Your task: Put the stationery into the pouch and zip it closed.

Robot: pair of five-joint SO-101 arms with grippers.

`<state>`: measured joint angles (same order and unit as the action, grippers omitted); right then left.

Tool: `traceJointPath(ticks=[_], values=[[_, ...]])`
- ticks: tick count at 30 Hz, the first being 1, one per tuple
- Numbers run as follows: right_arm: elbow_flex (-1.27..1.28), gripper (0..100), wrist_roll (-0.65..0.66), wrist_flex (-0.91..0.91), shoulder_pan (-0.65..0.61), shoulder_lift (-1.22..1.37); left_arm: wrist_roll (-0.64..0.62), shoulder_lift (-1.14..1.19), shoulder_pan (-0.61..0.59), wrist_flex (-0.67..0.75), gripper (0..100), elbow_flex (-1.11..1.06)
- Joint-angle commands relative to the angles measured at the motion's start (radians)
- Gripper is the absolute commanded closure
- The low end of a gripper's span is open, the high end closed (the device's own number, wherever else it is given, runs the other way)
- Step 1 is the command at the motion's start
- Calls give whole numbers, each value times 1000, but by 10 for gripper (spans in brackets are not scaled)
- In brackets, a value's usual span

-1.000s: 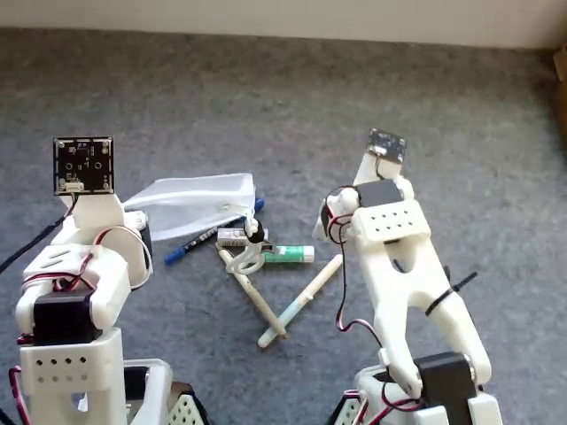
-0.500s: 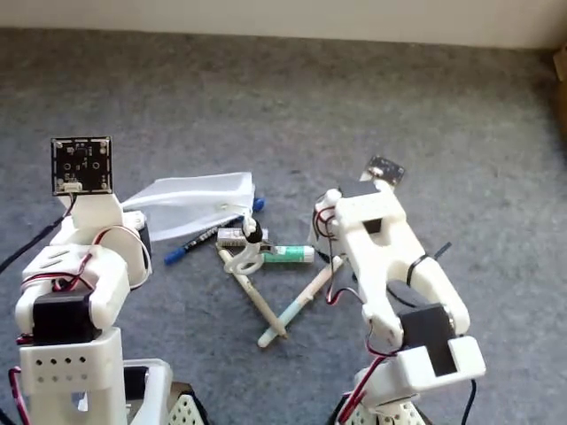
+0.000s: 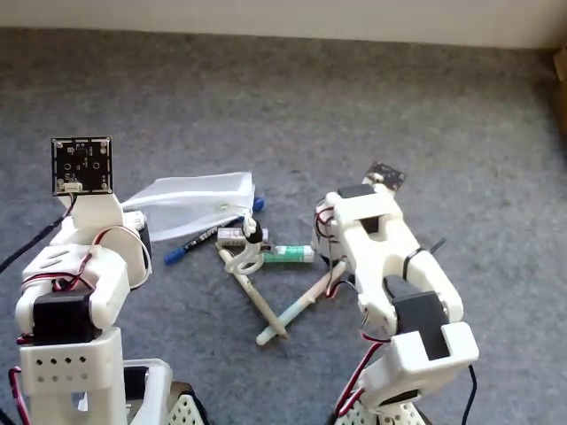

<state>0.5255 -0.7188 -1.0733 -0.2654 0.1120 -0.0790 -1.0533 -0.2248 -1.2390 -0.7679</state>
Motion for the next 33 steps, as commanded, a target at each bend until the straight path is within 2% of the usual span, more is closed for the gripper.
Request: traceJointPath(ticks=[1, 7, 11, 16, 25, 33], values=[[-13, 995, -3, 30, -12, 7, -9, 16, -15, 6, 993, -10], [-53, 994, 3, 10, 31, 4, -9, 16, -15, 6, 993, -10], [-124, 994, 115, -76, 53, -30, -9, 16, -10, 6, 990, -8], [-176, 994, 157, -183, 54, -170, -9, 16, -8, 6, 991, -2], [-174, 994, 253, -189, 50, -460, -9, 24, 2, 3, 990, 76], [-176, 994, 331, -189, 54, -688, -9, 25, 5, -78, 990, 189]])
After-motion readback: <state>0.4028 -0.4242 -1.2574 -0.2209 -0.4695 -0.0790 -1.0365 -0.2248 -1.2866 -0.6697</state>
